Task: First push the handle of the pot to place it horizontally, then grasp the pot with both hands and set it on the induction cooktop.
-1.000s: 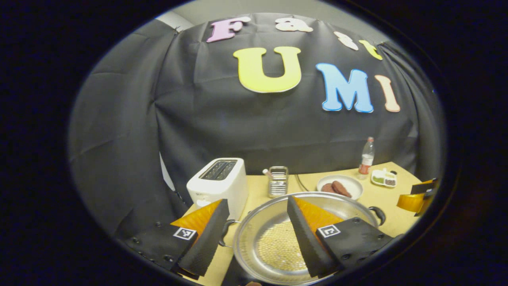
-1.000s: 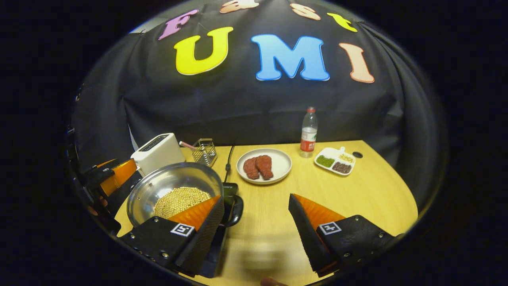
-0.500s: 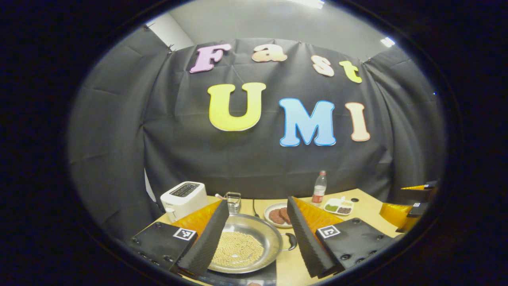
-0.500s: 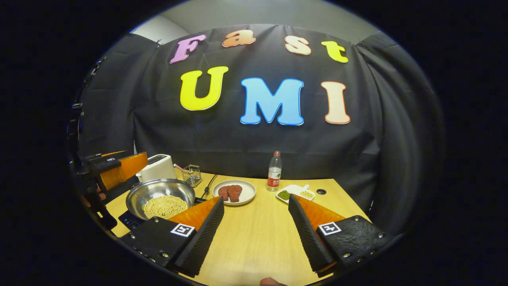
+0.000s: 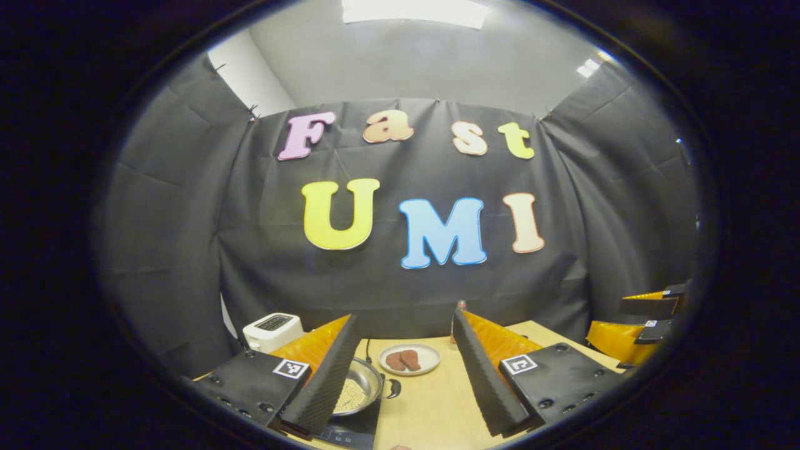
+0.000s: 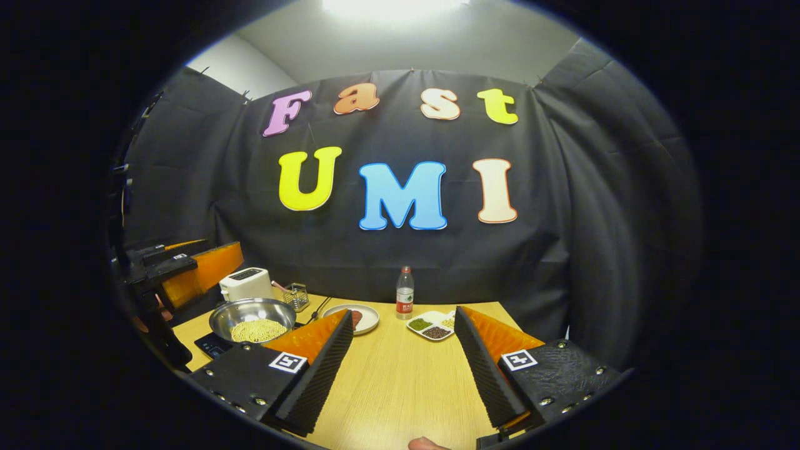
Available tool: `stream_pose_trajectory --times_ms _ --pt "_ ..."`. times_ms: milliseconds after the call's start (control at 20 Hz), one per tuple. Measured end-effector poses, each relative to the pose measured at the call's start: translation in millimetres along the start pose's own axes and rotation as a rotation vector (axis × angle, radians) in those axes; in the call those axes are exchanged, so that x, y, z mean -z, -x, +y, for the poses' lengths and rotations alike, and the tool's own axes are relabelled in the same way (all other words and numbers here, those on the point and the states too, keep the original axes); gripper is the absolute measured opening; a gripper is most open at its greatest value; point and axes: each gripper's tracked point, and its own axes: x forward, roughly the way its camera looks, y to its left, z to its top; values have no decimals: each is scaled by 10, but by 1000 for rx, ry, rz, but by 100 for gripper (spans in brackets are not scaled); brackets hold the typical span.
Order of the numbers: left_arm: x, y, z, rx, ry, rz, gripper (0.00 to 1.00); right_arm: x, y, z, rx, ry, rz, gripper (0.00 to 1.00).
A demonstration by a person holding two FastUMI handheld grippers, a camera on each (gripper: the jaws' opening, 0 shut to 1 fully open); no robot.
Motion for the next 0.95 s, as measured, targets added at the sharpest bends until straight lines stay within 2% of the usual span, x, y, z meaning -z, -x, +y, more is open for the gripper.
stream_pose_trajectory --times_ms 50,100,350,400,500,550,600,650,700,900,950 --pt "-15 70 -23 7 -4 -7 90 -27 51 -18 8 0 -7 98" --pt "-44 129 -32 6 -7 -15 96 -45 95 -33 16 1 -11 98" --pt "-153 395 55 10 -19 -55 96 -108 286 -23 39 -29 -38 98" --pt "-171 442 80 12 -19 -57 92 -101 320 -34 53 -30 -39 98" --pt "-170 521 146 11 -21 -64 96 -120 389 -31 73 -32 -48 98" --pt "-166 541 173 10 -21 -66 90 -128 428 -19 78 -34 -51 98" --pt "-167 570 195 10 -21 -67 90 -137 459 -6 82 -35 -58 98" --pt "-165 588 228 8 -22 -68 96 -154 494 6 87 -33 -64 98" --pt "-160 607 242 8 -23 -66 91 -155 526 5 92 -29 -68 98" --pt "-114 686 304 6 -18 -56 96 -170 602 44 101 -16 -75 98" --pt "-92 698 317 5 -19 -51 90 -177 616 45 102 -14 -75 98"
